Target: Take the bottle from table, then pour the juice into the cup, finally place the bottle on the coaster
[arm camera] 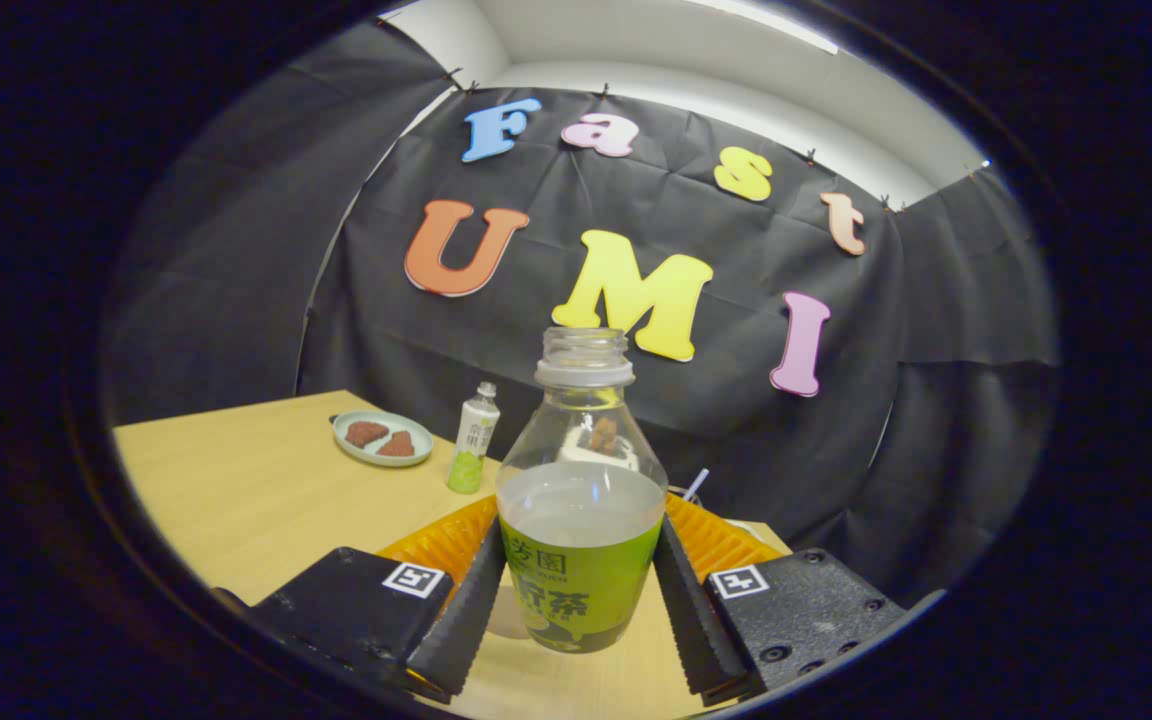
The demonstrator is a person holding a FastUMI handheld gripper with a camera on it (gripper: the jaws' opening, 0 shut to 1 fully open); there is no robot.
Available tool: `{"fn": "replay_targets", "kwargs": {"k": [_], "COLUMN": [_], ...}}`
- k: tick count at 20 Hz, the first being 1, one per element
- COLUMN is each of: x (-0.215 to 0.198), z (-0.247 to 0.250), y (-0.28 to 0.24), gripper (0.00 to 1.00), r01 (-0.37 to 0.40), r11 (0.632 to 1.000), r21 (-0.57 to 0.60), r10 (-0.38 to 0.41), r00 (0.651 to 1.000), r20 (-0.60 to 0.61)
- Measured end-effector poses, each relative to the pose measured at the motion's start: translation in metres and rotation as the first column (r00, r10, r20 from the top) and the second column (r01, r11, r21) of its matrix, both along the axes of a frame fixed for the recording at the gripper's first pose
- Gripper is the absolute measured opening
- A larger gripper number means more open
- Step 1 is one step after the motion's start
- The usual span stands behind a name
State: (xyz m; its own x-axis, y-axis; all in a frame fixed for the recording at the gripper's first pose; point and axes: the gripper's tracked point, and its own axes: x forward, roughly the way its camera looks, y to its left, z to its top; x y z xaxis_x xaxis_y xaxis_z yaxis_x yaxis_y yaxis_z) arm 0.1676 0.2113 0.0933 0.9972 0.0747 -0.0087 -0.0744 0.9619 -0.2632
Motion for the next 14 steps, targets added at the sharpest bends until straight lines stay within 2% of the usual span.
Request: {"fn": "replay_targets", "kwargs": {"k": [3, 5, 8, 10, 14], "x": [0.037, 0.058, 0.079, 0.095, 0.116], "z": [-0.016, -0.025, -0.047, -0.063, -0.095], "y": [0.004, 0.002, 0.01, 0.003, 0.004], "gripper": [0.82, 0.82, 0.82, 0.82, 0.82], "r01": [-0.037, -0.028, -0.057, -0.023, -0.011], "r11": [0.994, 0.99, 0.98, 0.98, 0.973], "r21": [0.101, 0.141, 0.189, 0.199, 0.229], "r10": [0.044, 0.045, 0.086, 0.058, 0.065], "r00": [0.996, 0.992, 0.985, 0.983, 0.971], "r20": [-0.072, -0.118, -0.148, -0.172, -0.231]}}
